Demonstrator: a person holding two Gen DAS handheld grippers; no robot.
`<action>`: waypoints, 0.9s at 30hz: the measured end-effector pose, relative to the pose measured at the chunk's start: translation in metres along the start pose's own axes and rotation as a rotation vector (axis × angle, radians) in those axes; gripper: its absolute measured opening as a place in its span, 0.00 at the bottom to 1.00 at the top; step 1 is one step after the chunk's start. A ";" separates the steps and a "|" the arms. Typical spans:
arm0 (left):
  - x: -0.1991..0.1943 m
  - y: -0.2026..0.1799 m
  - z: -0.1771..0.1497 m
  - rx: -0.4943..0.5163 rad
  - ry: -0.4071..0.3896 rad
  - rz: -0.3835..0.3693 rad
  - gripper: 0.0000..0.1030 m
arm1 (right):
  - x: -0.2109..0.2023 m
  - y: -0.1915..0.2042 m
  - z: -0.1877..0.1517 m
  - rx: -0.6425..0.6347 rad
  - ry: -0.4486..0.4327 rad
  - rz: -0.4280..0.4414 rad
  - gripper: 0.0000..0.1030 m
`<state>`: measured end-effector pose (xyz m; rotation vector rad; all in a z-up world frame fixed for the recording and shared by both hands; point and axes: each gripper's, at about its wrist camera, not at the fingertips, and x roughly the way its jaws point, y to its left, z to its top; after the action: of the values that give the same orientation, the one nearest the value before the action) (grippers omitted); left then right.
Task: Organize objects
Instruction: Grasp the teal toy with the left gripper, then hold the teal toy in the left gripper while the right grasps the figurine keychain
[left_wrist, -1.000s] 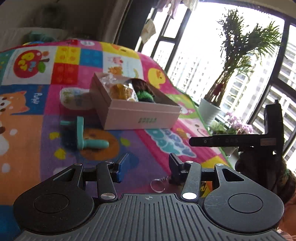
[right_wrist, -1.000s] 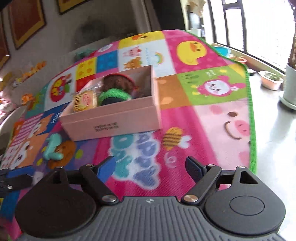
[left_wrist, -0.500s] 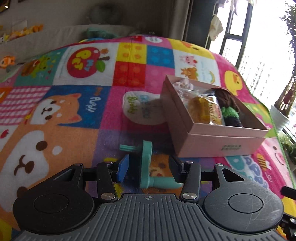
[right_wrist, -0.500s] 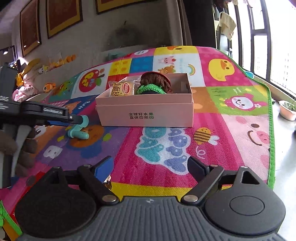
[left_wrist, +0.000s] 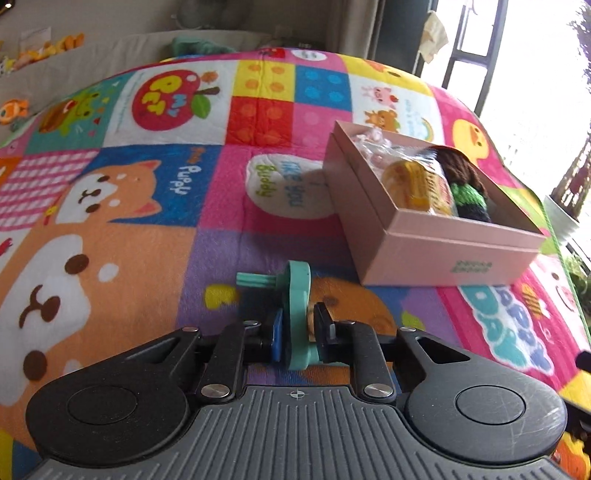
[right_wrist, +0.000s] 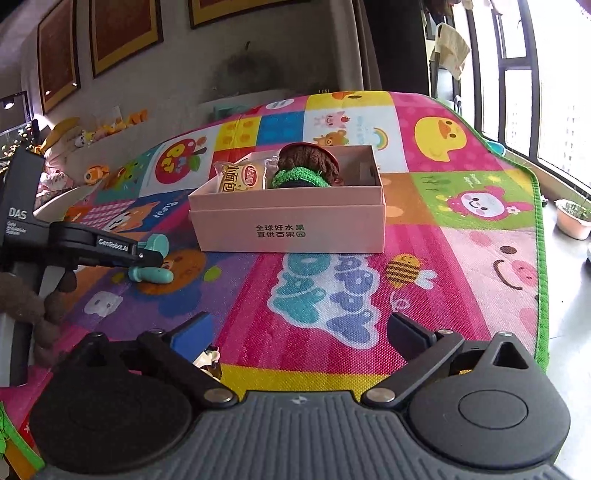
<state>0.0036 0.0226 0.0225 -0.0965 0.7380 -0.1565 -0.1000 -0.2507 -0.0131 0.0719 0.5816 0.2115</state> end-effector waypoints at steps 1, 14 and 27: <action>-0.002 -0.001 -0.003 0.002 0.001 -0.006 0.19 | 0.000 0.000 0.000 -0.001 0.001 -0.001 0.97; -0.027 -0.011 -0.029 0.043 0.013 -0.094 0.19 | 0.005 0.002 0.000 -0.011 0.027 -0.022 1.00; -0.028 -0.002 -0.035 0.008 -0.022 -0.139 0.19 | -0.017 0.051 -0.019 -0.261 0.150 0.074 1.00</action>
<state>-0.0408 0.0247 0.0152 -0.1414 0.7092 -0.2903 -0.1334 -0.2047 -0.0139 -0.1769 0.6965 0.3652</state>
